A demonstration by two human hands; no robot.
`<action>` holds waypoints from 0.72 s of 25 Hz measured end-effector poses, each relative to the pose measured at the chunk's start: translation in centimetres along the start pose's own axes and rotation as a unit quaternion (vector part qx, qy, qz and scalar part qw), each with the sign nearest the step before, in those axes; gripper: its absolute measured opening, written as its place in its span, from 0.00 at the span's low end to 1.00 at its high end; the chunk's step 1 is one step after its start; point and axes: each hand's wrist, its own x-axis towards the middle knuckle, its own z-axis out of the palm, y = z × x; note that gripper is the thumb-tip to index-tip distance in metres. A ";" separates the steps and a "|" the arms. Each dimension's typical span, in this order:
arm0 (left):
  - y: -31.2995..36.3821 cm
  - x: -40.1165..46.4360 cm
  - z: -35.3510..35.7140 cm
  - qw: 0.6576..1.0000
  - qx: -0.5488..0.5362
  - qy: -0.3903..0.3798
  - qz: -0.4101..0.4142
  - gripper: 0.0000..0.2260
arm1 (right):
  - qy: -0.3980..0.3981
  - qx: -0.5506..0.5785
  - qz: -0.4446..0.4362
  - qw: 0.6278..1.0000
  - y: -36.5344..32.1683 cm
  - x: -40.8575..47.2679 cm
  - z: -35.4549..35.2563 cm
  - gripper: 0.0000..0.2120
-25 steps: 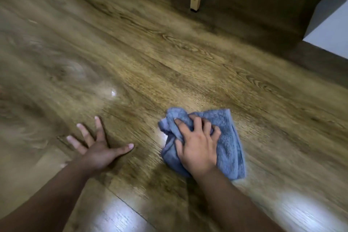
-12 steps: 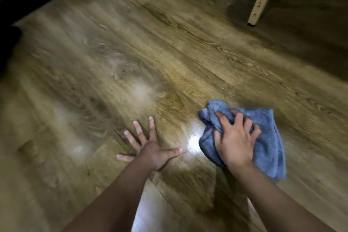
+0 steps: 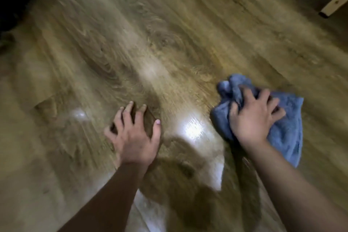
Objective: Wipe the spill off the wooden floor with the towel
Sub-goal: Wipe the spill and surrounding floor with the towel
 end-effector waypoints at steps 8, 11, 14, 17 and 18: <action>-0.5 0.5 -0.7 0.997 -0.007 -0.072 -0.016 0.23 | -0.095 -0.028 -0.263 0.960 -7.4 -8.4 -1.5 0.19; -0.9 2.2 -4.2 0.968 -0.075 -0.230 -0.067 0.22 | -0.212 -0.027 -0.343 0.915 -4.9 -16.9 -5.3 0.15; -0.6 1.2 -10.5 0.925 -0.137 -0.350 -0.065 0.16 | -0.344 0.004 -0.287 0.894 -1.5 -21.1 -10.9 0.13; 1.5 -4.7 -17.8 0.832 -0.358 -0.409 -0.111 0.13 | -0.311 0.147 -0.121 0.931 -0.7 -20.6 -16.8 0.09; 2.7 -6.6 -20.5 0.811 -0.400 -0.413 -0.109 0.13 | -0.292 0.207 -0.084 0.930 -1.2 -19.5 -19.1 0.06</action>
